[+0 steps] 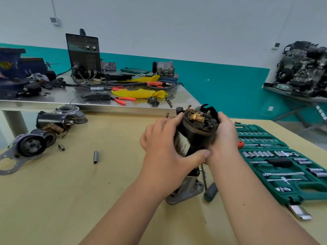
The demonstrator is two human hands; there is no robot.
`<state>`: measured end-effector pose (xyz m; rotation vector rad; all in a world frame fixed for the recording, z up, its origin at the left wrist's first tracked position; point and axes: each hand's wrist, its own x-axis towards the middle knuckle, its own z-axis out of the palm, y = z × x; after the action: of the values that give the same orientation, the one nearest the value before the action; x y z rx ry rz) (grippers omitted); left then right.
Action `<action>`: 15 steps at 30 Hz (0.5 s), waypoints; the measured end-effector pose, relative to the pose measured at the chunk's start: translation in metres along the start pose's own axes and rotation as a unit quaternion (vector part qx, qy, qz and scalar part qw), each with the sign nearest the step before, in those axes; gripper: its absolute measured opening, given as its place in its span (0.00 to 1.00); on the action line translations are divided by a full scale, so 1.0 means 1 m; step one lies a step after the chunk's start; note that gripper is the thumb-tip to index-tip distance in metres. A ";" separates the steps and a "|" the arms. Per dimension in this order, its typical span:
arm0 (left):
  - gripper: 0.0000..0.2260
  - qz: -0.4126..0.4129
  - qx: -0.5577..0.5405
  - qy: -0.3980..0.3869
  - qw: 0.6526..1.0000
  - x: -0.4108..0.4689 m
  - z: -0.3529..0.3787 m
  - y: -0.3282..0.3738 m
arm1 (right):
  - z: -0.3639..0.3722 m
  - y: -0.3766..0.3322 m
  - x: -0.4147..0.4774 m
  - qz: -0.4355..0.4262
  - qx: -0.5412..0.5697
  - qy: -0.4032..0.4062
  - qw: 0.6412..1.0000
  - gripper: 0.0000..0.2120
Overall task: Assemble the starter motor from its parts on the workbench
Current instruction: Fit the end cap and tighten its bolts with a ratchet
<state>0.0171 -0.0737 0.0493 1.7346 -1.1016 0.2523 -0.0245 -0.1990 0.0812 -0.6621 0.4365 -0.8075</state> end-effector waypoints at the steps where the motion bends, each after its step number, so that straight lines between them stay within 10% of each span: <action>1: 0.39 0.007 0.006 0.017 1.000 -0.001 0.002 -0.001 | 0.000 -0.001 0.000 0.010 -0.004 0.001 1.000 0.22; 9: 0.35 0.038 -0.045 0.078 0.995 -0.010 0.014 -0.002 | -0.010 -0.003 0.001 -0.023 0.030 -0.100 0.994 0.28; 15: 0.37 -0.002 -0.107 -0.041 0.993 0.000 -0.007 -0.017 | -0.003 0.007 -0.013 -0.084 0.050 -0.224 0.970 0.20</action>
<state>0.0319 -0.0664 0.0417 1.5671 -1.1404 0.0578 -0.0301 -0.1865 0.0758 -0.7688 -0.0725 -0.8057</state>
